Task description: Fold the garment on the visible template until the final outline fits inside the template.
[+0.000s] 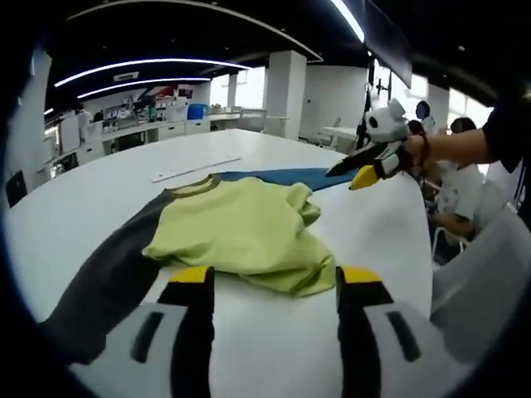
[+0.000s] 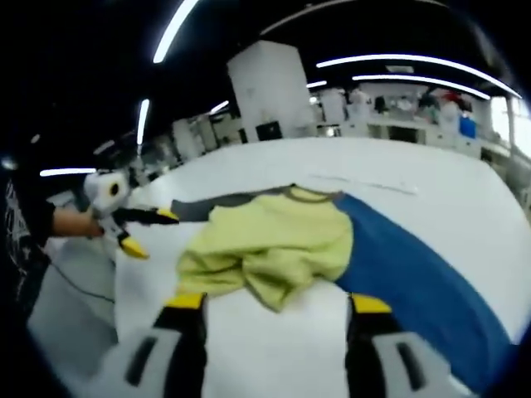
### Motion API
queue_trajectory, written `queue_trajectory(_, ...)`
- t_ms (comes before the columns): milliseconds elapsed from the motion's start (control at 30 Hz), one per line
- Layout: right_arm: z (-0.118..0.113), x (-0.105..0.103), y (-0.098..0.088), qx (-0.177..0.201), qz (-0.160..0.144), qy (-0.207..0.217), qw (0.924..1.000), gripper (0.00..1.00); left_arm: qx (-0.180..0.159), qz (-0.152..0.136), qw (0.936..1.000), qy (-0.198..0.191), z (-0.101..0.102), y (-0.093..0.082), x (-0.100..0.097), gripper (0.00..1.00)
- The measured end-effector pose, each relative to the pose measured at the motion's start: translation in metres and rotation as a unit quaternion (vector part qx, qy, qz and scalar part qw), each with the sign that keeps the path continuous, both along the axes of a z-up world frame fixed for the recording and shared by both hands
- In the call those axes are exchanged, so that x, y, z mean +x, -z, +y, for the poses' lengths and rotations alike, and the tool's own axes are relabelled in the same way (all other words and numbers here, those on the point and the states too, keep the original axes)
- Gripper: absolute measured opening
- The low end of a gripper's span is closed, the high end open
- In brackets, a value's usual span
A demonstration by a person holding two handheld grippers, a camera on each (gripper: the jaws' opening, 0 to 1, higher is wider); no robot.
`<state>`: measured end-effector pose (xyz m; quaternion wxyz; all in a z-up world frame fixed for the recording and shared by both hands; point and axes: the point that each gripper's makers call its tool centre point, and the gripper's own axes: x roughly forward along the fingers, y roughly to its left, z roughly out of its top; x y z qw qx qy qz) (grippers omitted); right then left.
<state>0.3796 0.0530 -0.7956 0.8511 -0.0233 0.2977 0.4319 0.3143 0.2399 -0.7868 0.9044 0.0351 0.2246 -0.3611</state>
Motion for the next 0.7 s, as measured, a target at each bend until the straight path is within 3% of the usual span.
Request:
queue_trajectory(167,0.009,-0.001,0.009,-0.015,-0.014,-0.017,0.9996,0.54,0.009,0.013,0.9997,0.017,-0.011,0.012,-0.002,0.44)
queue_trajectory(333,0.014,0.001,0.017,-0.044,-0.034,-0.028,0.998,0.41,0.008,0.026,0.9995,0.014,-0.009,0.027,0.001,0.42)
queue_trajectory(700,0.028,0.002,0.035,-0.095,-0.054,-0.045,0.993,0.23,0.014,0.052,0.9985,0.002,-0.02,0.042,0.005,0.35)
